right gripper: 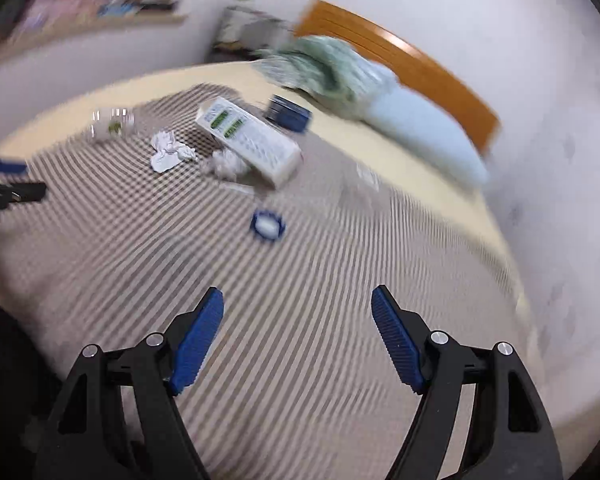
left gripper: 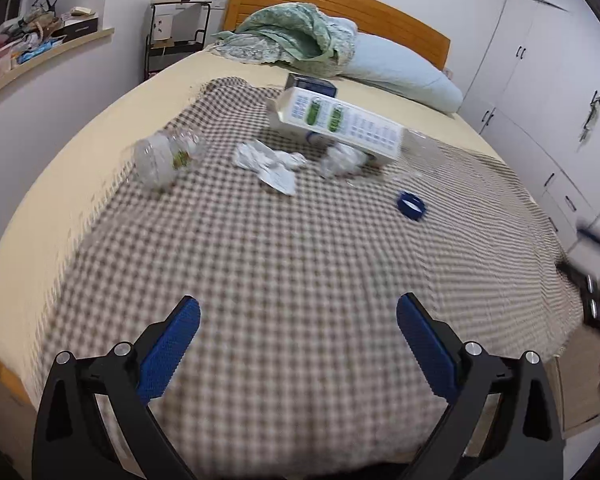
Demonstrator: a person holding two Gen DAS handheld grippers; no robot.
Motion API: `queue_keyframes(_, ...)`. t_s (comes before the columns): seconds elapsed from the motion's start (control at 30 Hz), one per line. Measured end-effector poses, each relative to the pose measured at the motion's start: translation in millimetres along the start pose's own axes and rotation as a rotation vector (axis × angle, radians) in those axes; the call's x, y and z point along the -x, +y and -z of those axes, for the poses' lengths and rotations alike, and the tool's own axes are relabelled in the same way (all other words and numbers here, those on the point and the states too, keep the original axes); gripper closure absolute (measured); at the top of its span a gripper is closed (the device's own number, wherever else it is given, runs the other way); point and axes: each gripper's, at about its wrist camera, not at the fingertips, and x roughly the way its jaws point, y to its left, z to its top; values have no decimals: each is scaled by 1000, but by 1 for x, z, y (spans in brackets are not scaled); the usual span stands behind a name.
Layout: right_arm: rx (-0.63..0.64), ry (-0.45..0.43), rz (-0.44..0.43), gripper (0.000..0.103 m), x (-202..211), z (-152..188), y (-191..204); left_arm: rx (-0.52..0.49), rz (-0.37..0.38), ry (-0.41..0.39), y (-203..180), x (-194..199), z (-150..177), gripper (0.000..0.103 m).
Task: Collect trash
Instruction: 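Return both tools to the bed and reach the right tool to the milk carton, then grasp the white milk carton with the right tool while the left tool grasps white tissue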
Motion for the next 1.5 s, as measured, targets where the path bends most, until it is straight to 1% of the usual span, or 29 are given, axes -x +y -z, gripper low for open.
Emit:
queue_keyframes(0.03,52,7,3,30,-18,-17,1,-6,-9,6,8,-11,-9,7)
queue_keyframes(0.07,110,18,-4,30,-48,-46,1,-10,-10,13,12,-16,-14,7)
queue_keyframes(0.1,140,27,-15,30,-66,-60,1,-17,-12,22,16,-23,-19,7)
queue_keyframes(0.13,198,53,-27,30,-96,-83,5,-28,-12,34,22,-34,-26,7)
queue_keyframes(0.17,242,69,-22,30,-115,-95,9,-36,-8,39,26,-41,-31,7)
queue_keyframes(0.23,394,138,-20,30,-173,-122,28,-62,4,61,32,-60,-42,7)
queue_keyframes(0.37,597,210,-10,30,-248,-142,56,-137,10,87,32,-94,-62,7)
queue_keyframes(0.4,629,224,1,28,-265,-146,60,-167,14,93,30,-105,-68,7)
queue_keyframes(0.43,654,247,-28,24,-281,-149,63,-194,23,96,28,-113,-73,7)
queue_keyframes(0.53,677,283,-77,24,-305,-149,66,-251,35,105,23,-138,-92,7)
queue_keyframes(0.6,641,258,-108,26,-307,-147,63,-267,44,117,20,-162,-111,7)
queue_keyframes(0.63,617,236,-124,36,-302,-147,59,-259,42,127,20,-173,-119,8)
queue_keyframes(0.67,568,209,-148,55,-296,-149,50,-255,43,137,20,-182,-125,8)
queue_keyframes(0.7,501,179,-160,68,-286,-151,37,-253,39,149,20,-192,-131,8)
queue_keyframes(0.73,430,152,-153,99,-277,-153,22,-248,24,159,20,-205,-137,11)
queue_keyframes(0.77,389,141,-138,103,-278,-162,20,-249,13,172,19,-218,-142,13)
queue_keyframes(0.8,342,139,-130,103,-274,-165,10,-252,-5,195,18,-232,-147,16)
queue_keyframes(0.83,300,147,-154,103,-271,-165,-1,-252,-21,207,19,-240,-149,20)
queue_keyframes(0.9,302,141,-188,103,-263,-164,-6,-234,-61,219,20,-252,-153,31)
queue_keyframes(0.93,331,136,-190,99,-260,-162,-6,-222,-73,193,19,-249,-154,51)
queue_keyframes(0.97,385,123,-194,74,-255,-159,-1,-226,-77,185,19,-246,-154,64)
queue_keyframes(1.0,433,111,-210,49,-249,-155,3,-234,-64,183,18,-241,-155,95)
queue_keyframes(1.03,457,99,-230,20,-245,-151,6,-221,-24,188,20,-231,-155,96)
queue_keyframes(1.07,461,82,-264,20,-242,-152,7,-203,-14,171,22,-223,-154,96)
queue_keyframes(1.13,454,101,-327,20,-249,-161,4,-182,-2,127,24,-201,-154,97)
queue_keyframes(1.2,446,117,-380,20,-270,-180,3,-176,14,90,24,-180,-153,97)
queue_keyframes(1.3,353,215,-524,20,-309,-202,-2,-181,7,50,24,-158,-151,97)
queue_keyframes(1.43,267,289,-630,19,-342,-208,5,-185,21,40,27,-147,-147,97)
queue_keyframes(1.5,279,269,-615,18,-345,-204,14,-197,28,41,26,-145,-143,97)
